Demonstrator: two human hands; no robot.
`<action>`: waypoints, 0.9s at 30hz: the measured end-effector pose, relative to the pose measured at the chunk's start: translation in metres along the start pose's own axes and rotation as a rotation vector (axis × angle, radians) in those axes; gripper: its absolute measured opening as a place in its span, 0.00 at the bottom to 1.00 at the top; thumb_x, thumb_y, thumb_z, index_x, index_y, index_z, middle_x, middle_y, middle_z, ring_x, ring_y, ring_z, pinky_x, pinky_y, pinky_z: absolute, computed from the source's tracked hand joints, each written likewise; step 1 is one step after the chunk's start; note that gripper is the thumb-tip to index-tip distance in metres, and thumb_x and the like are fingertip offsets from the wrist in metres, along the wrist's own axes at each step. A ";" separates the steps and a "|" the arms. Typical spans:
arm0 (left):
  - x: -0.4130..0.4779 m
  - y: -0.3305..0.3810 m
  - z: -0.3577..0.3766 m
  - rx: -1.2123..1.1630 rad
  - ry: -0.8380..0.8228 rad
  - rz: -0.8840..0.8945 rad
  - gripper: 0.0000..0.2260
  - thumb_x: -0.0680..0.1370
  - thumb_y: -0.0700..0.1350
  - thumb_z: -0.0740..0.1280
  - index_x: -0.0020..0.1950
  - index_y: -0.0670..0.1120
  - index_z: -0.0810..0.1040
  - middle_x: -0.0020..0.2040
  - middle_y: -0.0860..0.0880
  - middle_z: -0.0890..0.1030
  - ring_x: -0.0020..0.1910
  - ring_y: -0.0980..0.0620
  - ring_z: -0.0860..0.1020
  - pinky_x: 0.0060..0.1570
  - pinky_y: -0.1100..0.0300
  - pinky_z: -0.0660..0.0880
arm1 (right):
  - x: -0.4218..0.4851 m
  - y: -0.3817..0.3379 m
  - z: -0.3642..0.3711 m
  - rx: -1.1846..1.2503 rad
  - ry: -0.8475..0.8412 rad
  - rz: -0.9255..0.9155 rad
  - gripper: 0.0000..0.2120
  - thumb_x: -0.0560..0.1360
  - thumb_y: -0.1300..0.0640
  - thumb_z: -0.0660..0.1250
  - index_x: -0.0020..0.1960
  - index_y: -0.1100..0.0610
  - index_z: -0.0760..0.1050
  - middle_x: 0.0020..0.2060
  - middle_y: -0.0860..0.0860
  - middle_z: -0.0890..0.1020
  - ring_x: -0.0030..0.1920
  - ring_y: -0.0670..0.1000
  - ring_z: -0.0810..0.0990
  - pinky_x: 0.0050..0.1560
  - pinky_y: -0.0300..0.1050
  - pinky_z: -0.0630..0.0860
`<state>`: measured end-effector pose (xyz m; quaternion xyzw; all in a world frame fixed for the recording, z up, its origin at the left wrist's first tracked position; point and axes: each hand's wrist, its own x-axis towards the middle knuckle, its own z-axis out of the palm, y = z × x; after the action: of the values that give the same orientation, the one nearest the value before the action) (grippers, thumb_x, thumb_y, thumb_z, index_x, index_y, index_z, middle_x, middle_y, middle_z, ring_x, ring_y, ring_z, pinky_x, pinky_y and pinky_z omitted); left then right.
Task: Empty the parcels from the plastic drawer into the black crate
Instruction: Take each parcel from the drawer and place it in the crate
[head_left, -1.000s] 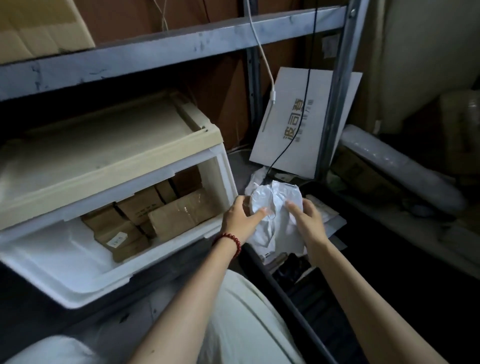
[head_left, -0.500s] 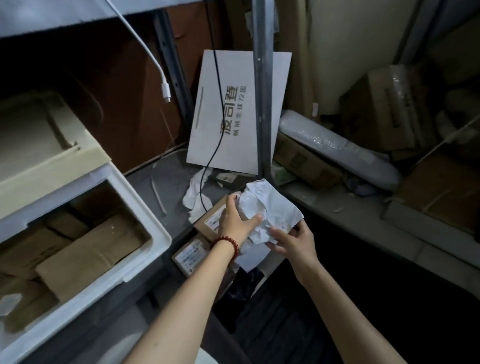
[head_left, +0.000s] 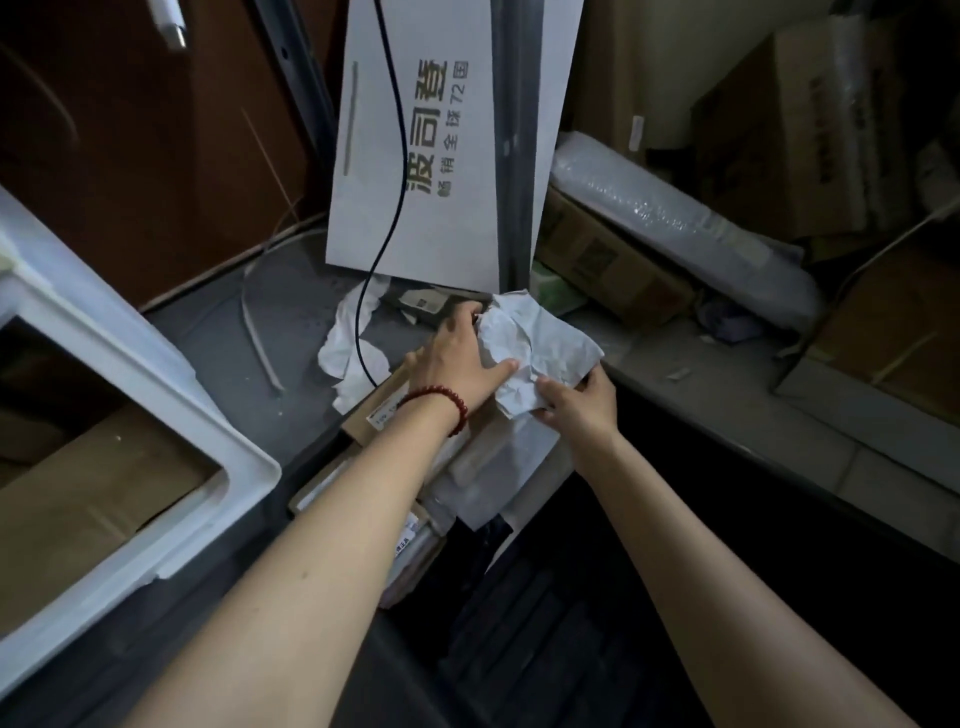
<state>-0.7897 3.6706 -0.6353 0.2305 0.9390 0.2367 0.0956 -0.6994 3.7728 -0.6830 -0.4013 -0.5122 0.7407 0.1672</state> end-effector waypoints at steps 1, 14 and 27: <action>0.002 -0.003 0.004 0.026 -0.003 0.008 0.34 0.73 0.57 0.70 0.73 0.52 0.58 0.73 0.47 0.66 0.69 0.43 0.68 0.66 0.43 0.61 | 0.005 0.004 0.002 -0.030 0.009 0.012 0.22 0.74 0.66 0.69 0.67 0.57 0.71 0.58 0.58 0.80 0.55 0.58 0.81 0.52 0.56 0.81; 0.012 -0.026 0.026 0.548 -0.054 0.206 0.21 0.77 0.64 0.55 0.65 0.56 0.74 0.64 0.51 0.76 0.67 0.47 0.68 0.71 0.37 0.45 | 0.009 0.015 0.012 -0.626 0.073 -0.066 0.26 0.73 0.54 0.72 0.66 0.63 0.70 0.62 0.59 0.77 0.65 0.59 0.73 0.62 0.49 0.72; -0.055 -0.036 -0.016 0.440 0.207 0.112 0.22 0.78 0.59 0.58 0.69 0.50 0.69 0.65 0.49 0.74 0.64 0.47 0.69 0.58 0.49 0.65 | -0.063 0.012 0.020 -1.003 0.112 -0.473 0.27 0.76 0.45 0.65 0.71 0.55 0.65 0.69 0.54 0.69 0.68 0.57 0.65 0.64 0.52 0.66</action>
<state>-0.7602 3.6093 -0.6354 0.2720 0.9584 0.0538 -0.0670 -0.6736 3.7133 -0.6642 -0.3446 -0.8684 0.3261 0.1443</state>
